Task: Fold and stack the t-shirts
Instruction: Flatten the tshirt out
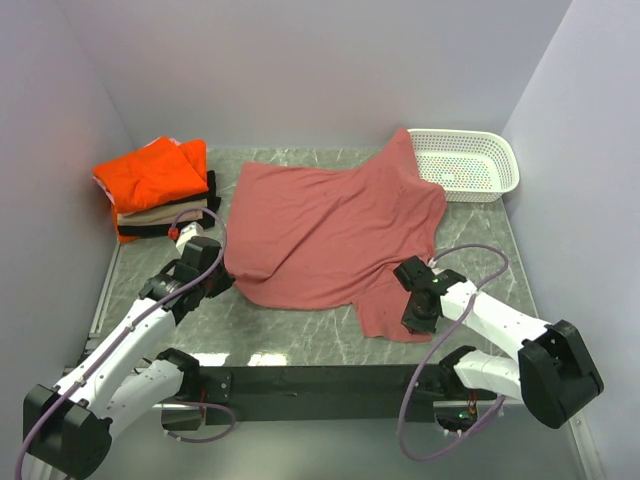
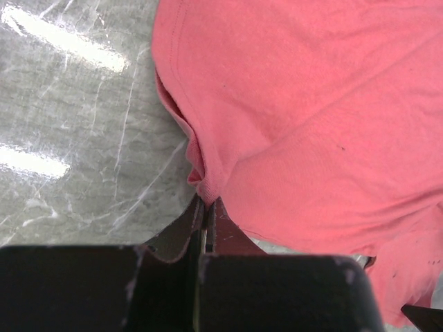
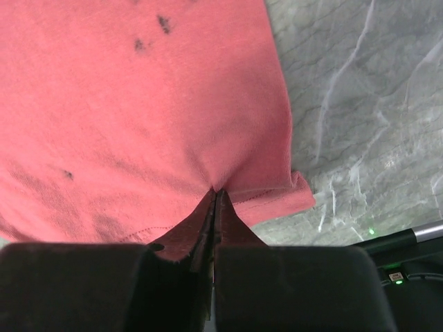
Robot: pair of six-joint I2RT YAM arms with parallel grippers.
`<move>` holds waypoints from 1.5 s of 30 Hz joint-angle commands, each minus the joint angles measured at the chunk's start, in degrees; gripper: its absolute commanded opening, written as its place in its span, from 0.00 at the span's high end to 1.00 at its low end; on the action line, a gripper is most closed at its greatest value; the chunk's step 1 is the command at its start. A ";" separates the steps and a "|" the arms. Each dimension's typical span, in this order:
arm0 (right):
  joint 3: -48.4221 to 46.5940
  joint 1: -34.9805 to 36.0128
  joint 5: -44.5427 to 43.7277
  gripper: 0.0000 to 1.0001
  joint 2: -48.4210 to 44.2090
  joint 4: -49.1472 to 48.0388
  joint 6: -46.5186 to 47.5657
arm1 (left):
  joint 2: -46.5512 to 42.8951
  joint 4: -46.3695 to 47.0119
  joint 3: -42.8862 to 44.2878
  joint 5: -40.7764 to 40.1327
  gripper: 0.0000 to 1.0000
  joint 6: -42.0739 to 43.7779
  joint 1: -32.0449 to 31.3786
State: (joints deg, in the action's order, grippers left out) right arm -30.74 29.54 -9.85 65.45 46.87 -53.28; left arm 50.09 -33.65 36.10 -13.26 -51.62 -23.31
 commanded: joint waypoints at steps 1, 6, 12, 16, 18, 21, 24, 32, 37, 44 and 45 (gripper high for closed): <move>-0.19 1.22 -0.88 1.00 -1.99 1.99 0.80 | -1.30 1.48 0.73 1.21 0.99 1.34 0.28; -4.40 3.15 0.09 1.00 -7.26 8.38 0.98 | -0.95 0.43 1.96 3.05 0.99 2.13 0.28; -8.28 5.87 1.58 1.00 -10.08 17.90 -0.51 | -1.39 -1.59 3.54 3.59 0.99 2.66 0.28; -9.51 8.95 3.52 1.00 -10.61 20.97 -1.48 | -2.44 -3.35 4.33 4.11 0.99 2.40 0.28; -11.00 11.05 3.78 1.00 -10.34 23.43 -1.74 | -2.97 -4.58 4.51 4.64 0.99 1.96 0.28; -13.90 12.99 3.43 1.00 -9.55 27.74 -1.74 | -4.38 -6.51 5.12 5.17 0.99 1.34 0.28; -16.45 14.93 3.25 1.00 -9.46 31.69 -1.74 | -5.52 -8.45 6.00 5.61 0.99 0.55 0.28; -16.90 18.71 9.57 1.00 -12.27 35.66 -2.97 | -8.25 -13.10 7.23 5.70 0.99 -1.21 0.28; -15.84 22.92 13.18 1.00 -13.24 35.57 -5.52 | -10.18 -15.56 7.76 4.21 0.99 -2.35 0.28; -16.71 26.18 13.02 1.00 -12.19 35.04 -7.63 | -11.32 -16.45 8.29 3.06 0.99 -2.96 0.28; -16.98 26.27 11.71 1.00 -12.19 34.95 -7.54 | -11.24 -16.36 8.38 2.97 0.99 -2.88 0.28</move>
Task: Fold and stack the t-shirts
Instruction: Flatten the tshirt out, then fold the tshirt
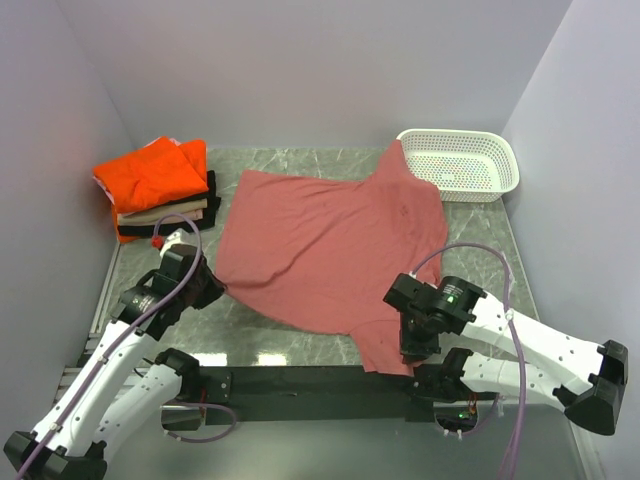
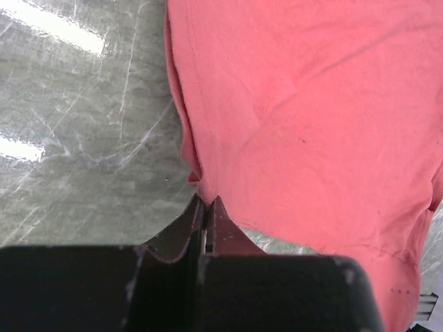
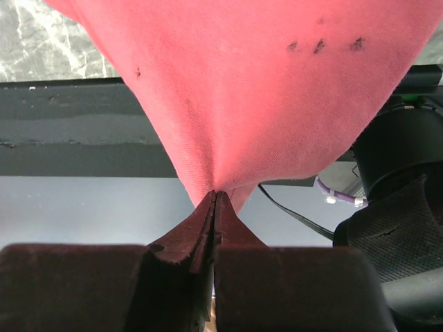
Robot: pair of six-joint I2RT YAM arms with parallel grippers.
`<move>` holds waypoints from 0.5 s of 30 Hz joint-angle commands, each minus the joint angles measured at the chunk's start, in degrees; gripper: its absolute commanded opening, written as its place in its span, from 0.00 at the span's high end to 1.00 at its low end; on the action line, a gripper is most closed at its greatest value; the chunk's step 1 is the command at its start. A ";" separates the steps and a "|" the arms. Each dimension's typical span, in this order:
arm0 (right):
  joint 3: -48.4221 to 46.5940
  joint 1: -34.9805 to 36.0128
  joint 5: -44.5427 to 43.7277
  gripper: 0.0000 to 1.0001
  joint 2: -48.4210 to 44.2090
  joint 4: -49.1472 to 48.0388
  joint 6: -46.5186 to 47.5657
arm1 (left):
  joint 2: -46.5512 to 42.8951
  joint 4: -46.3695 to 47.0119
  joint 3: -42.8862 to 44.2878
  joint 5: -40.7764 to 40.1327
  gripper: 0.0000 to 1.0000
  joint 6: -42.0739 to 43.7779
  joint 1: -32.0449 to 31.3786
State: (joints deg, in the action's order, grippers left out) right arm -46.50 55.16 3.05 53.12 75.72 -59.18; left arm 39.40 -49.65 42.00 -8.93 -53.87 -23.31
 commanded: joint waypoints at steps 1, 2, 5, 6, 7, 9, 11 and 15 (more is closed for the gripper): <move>-1.57 0.57 -1.81 1.00 0.57 5.93 -1.64 | -0.55 -0.19 2.39 -1.44 0.99 -0.54 0.28; -1.58 0.57 -2.17 1.00 0.93 5.32 -1.47 | -0.38 0.08 2.39 -1.53 0.99 -0.54 0.28; -1.66 0.57 -2.87 1.00 2.59 2.60 -1.20 | -0.11 1.22 1.95 -1.71 0.99 -0.62 0.28; -1.66 0.57 -5.31 1.00 3.38 1.80 -1.12 | 0.15 2.44 1.77 -1.79 0.99 -0.80 0.28; -1.92 0.22 -6.03 1.00 3.91 1.19 -0.77 | 0.41 3.06 1.08 -1.79 0.99 -0.89 0.28; -2.28 -1.27 -8.05 1.00 5.58 -0.66 0.81 | 1.99 5.42 0.19 -2.32 0.99 -0.98 0.37; -2.54 -4.07 -10.34 1.00 6.38 -2.77 3.09 | 3.40 6.84 -0.95 -2.06 0.99 -0.72 0.72; -2.10 -12.49 -11.58 1.00 7.43 -8.74 8.89 | 7.53 10.70 -2.09 -0.48 0.99 0.77 3.43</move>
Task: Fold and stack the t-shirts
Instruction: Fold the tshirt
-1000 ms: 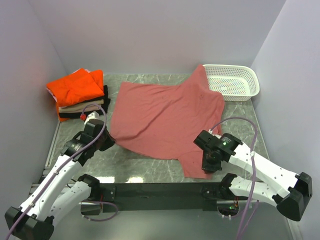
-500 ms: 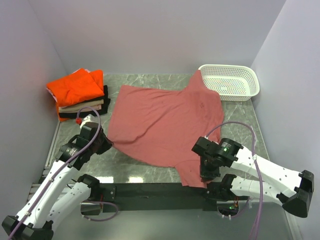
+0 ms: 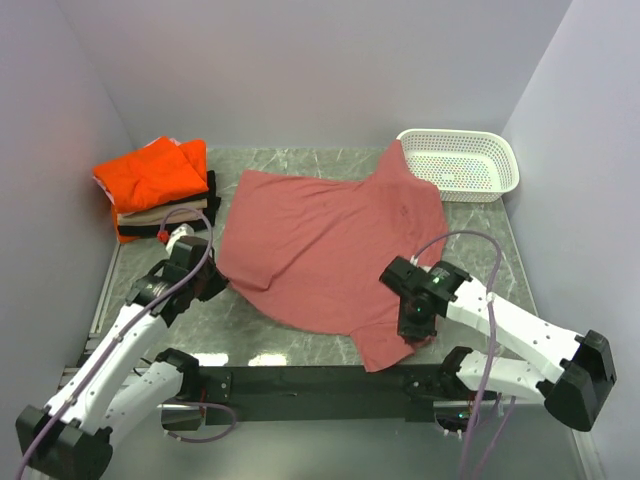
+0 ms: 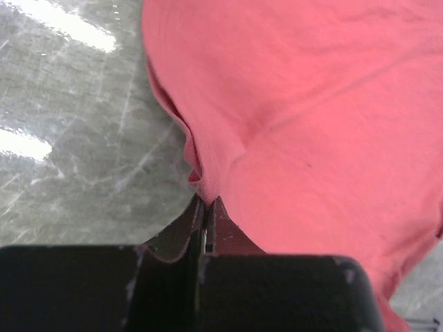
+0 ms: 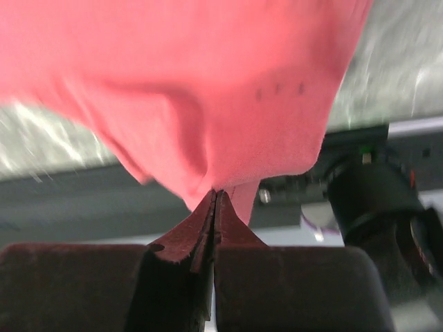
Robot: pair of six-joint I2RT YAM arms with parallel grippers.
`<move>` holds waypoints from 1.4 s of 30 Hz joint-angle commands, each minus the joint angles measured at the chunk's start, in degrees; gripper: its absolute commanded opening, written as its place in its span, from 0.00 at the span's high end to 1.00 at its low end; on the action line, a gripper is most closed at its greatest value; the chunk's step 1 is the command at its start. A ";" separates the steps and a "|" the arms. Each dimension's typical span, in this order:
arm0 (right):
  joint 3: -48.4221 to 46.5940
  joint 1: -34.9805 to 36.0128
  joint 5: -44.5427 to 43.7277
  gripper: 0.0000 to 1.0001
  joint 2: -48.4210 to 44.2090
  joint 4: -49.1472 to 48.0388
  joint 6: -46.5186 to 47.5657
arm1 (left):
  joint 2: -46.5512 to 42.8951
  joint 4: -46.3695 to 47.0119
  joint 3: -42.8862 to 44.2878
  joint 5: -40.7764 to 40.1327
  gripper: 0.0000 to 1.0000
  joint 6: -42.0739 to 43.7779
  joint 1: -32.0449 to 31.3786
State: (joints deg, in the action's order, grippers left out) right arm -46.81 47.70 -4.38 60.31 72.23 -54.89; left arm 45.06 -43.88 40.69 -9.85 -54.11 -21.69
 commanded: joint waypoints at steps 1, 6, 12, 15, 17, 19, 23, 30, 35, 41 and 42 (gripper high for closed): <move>-1.62 -6.82 -4.23 1.00 0.50 -7.86 6.01 | 2.48 6.86 -1.22 0.79 1.00 1.37 2.44; -3.03 -14.55 -5.38 1.00 5.24 -14.03 12.17 | 8.89 11.53 -0.96 5.44 1.00 5.49 8.05; -4.26 -20.62 -4.32 1.00 11.31 -19.93 17.80 | 18.55 15.05 2.73 9.41 0.99 10.50 10.18; -6.19 -24.05 -4.41 1.00 13.24 -21.69 19.91 | 22.95 16.54 4.31 10.55 0.99 11.91 10.88; -8.29 -25.63 -3.97 1.00 14.47 -21.95 21.83 | 24.28 17.24 5.54 10.90 0.99 12.18 10.97; -10.66 -26.17 -4.49 1.00 16.32 -21.78 22.72 | 25.43 18.04 6.85 11.08 0.99 12.53 11.15; -13.66 -28.10 -4.58 1.00 19.13 -22.21 24.92 | 27.80 17.69 9.58 10.73 0.99 13.85 11.58; -17.35 -31.26 -4.93 1.00 25.02 -22.65 28.17 | 33.86 18.74 13.53 10.99 0.99 15.35 13.60; -20.34 -32.85 -4.85 1.00 28.62 -22.83 29.58 | 37.29 19.18 16.52 11.34 0.99 16.14 14.66; -25.26 -33.64 -4.49 1.00 32.14 -22.22 30.28 | 40.36 18.22 20.74 11.96 0.99 17.37 15.19; -26.39 -33.81 -4.49 1.00 32.58 -22.04 30.37 | 40.63 17.78 21.71 12.04 0.99 17.54 15.19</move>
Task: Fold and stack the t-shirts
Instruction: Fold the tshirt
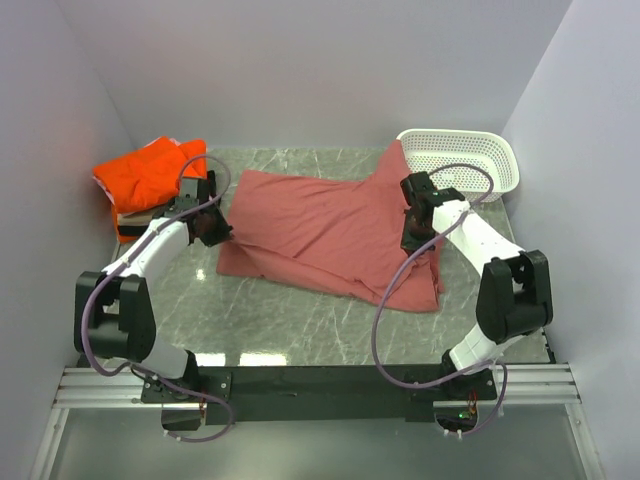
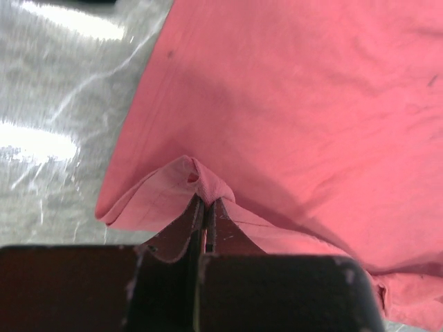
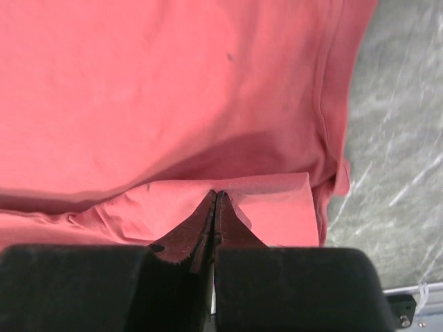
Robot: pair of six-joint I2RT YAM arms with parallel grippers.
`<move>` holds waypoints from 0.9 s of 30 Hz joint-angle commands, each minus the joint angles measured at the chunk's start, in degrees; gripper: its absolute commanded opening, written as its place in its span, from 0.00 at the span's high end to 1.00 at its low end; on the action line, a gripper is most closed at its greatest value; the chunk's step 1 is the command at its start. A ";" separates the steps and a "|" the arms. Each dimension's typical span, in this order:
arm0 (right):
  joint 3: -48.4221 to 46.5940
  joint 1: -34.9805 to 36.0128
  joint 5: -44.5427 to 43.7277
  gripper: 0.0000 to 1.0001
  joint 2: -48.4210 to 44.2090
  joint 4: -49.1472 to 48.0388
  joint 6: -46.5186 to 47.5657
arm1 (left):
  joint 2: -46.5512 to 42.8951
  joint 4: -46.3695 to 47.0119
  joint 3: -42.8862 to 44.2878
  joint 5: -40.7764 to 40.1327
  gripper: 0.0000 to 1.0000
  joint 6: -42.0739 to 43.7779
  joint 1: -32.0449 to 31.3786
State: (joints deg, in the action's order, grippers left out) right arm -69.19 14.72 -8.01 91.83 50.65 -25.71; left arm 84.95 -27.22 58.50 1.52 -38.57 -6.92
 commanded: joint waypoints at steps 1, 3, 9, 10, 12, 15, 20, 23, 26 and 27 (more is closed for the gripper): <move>-4.55 -1.01 -0.78 1.00 1.50 -0.38 1.37 | 1.01 1.12 4.34 0.85 0.99 2.18 0.59; -6.04 -1.71 -0.60 1.00 2.73 -0.21 1.63 | 1.89 0.94 5.39 1.20 0.99 2.71 0.68; -9.47 -2.94 -0.43 1.00 5.55 0.41 2.25 | 5.49 -0.11 7.59 0.16 0.99 3.76 0.68; -9.91 -3.03 -0.34 1.00 5.72 0.41 2.42 | 5.75 -0.02 7.68 -0.20 0.99 3.76 0.68; -10.79 -3.38 -0.16 1.00 6.08 0.41 2.42 | 5.93 0.33 7.51 -0.73 0.99 3.67 0.68; -11.93 -3.73 0.36 1.00 7.04 0.24 2.69 | 6.55 1.03 7.85 -0.29 1.00 3.76 0.77; -13.08 -4.52 1.86 1.00 9.59 -0.64 2.86 | 6.81 2.70 8.47 1.64 0.64 3.76 0.85; -14.13 -4.53 3.35 0.92 8.72 -1.34 3.91 | 4.80 3.49 9.09 1.99 0.39 3.94 0.77; -13.09 -4.35 2.91 0.75 4.87 -2.75 4.62 | 1.12 4.11 8.74 1.56 0.23 4.20 0.68; -12.38 -4.18 2.65 0.68 3.63 -3.36 4.97 | -0.03 4.19 8.30 0.86 0.21 4.20 0.50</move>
State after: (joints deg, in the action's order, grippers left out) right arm -80.47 10.52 -5.17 100.84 50.13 -22.46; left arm 90.61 -25.78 64.95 2.28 -35.07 -6.33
